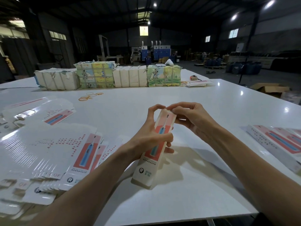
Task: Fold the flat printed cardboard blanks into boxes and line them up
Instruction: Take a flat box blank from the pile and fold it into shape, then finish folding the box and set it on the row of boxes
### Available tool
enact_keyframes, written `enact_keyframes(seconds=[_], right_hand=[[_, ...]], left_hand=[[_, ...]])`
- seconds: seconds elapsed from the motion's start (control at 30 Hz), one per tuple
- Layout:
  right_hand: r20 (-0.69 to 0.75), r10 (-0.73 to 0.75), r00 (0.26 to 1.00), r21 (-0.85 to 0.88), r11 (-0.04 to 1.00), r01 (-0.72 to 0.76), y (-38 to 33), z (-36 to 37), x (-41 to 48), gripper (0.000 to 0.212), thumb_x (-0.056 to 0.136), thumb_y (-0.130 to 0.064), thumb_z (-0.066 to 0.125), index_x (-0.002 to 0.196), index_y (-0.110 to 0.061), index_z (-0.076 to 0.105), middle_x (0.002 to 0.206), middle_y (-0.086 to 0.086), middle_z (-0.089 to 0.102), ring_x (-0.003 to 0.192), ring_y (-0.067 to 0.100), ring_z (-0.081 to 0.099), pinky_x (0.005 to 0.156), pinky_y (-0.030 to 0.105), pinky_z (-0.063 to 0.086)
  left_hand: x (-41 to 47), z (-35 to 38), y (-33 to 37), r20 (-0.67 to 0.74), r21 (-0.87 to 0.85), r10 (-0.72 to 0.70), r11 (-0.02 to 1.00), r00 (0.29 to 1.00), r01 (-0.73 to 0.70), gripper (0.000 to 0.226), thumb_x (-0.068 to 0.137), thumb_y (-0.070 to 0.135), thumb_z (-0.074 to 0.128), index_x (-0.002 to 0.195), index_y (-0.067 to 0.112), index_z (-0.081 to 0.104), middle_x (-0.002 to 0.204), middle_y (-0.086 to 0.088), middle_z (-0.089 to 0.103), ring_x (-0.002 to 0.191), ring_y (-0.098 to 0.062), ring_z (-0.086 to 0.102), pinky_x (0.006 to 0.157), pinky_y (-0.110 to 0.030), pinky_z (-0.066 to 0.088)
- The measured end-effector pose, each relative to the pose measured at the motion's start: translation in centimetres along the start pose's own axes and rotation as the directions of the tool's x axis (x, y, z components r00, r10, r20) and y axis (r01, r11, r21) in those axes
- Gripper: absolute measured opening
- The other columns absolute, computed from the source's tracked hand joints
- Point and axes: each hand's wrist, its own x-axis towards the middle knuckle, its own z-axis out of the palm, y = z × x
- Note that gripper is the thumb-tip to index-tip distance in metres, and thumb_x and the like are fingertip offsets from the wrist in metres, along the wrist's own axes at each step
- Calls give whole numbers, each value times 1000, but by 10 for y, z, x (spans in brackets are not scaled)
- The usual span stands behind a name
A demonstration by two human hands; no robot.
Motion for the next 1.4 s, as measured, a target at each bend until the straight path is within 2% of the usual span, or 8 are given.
enact_keyframes(seconds=[0.27, 0.53, 0.87, 1.0, 1.1, 1.2, 1.3, 1.4], right_hand=[[53, 18, 998, 95, 995, -23, 4, 6, 0, 14, 95, -15, 73, 102, -9, 84, 107, 13, 79, 105, 27, 76, 77, 33, 63], [-27, -262, 965, -300, 923, 242, 15, 19, -7, 19, 98, -26, 73, 111, -15, 81, 102, -4, 81, 97, 17, 78, 82, 28, 64], [-37, -281, 959, -340, 906, 252, 27, 20, -5, 23, 103, -25, 67, 118, -12, 78, 107, -3, 80, 100, 16, 77, 88, 34, 64], [-44, -326, 944, -579, 778, 242, 32, 32, -6, 38, 106, -32, 59, 141, -16, 57, 132, 0, 64, 108, 10, 68, 82, 19, 59], [6, -298, 954, -721, 660, 211, 27, 44, -12, 41, 107, -48, 51, 139, -23, 50, 121, 1, 63, 96, 11, 68, 79, 29, 62], [179, -209, 961, -878, 406, 252, 23, 51, -20, 54, 103, -63, 47, 142, -25, 46, 127, -1, 52, 114, 15, 54, 94, 35, 52], [226, -197, 954, -887, 363, 285, 25, 44, -32, 61, 99, -61, 58, 142, -21, 45, 125, 1, 47, 113, 15, 47, 96, 30, 48], [124, -282, 952, -889, 394, 232, 25, 22, -44, 46, 102, -50, 59, 136, -20, 54, 120, 2, 54, 103, 16, 55, 91, 34, 55]], left_hand=[[3, -3, -2, -74, 5, 11, 1000, 997, -11, 99, 77, 11, 83, 140, 57, 22, 115, -6, 56, 80, -24, 78, 64, -33, 64], [0, -5, -2, -93, -89, -16, 996, 996, 8, 91, 81, 3, 81, 136, 54, 30, 114, -8, 61, 78, -23, 77, 64, -37, 64], [0, 0, 0, -99, -244, -90, 968, 991, 64, 87, 82, 14, 86, 140, 46, 30, 119, -18, 63, 77, -31, 77, 69, -39, 65], [2, 2, 5, -167, -436, -147, 898, 975, 61, 74, 83, 34, 70, 146, 35, 31, 119, -22, 63, 79, -27, 75, 74, -40, 64], [2, 4, 7, -240, -588, -174, 809, 955, -1, 49, 105, 29, 57, 148, 29, 32, 132, -23, 60, 104, -33, 71, 97, -57, 58], [6, 2, 8, -215, -713, -243, 701, 946, 18, 58, 107, 43, 53, 156, 18, 33, 145, -24, 55, 126, -40, 63, 108, -64, 48], [6, 4, 7, -138, -671, -214, 738, 967, 68, 74, 103, 62, 49, 163, 23, 27, 155, -17, 48, 133, -39, 59, 99, -52, 58], [0, 8, 1, -162, -269, -126, 960, 979, 79, 68, 102, 63, 47, 158, 50, 12, 140, 3, 60, 115, -23, 68, 94, -40, 59]])
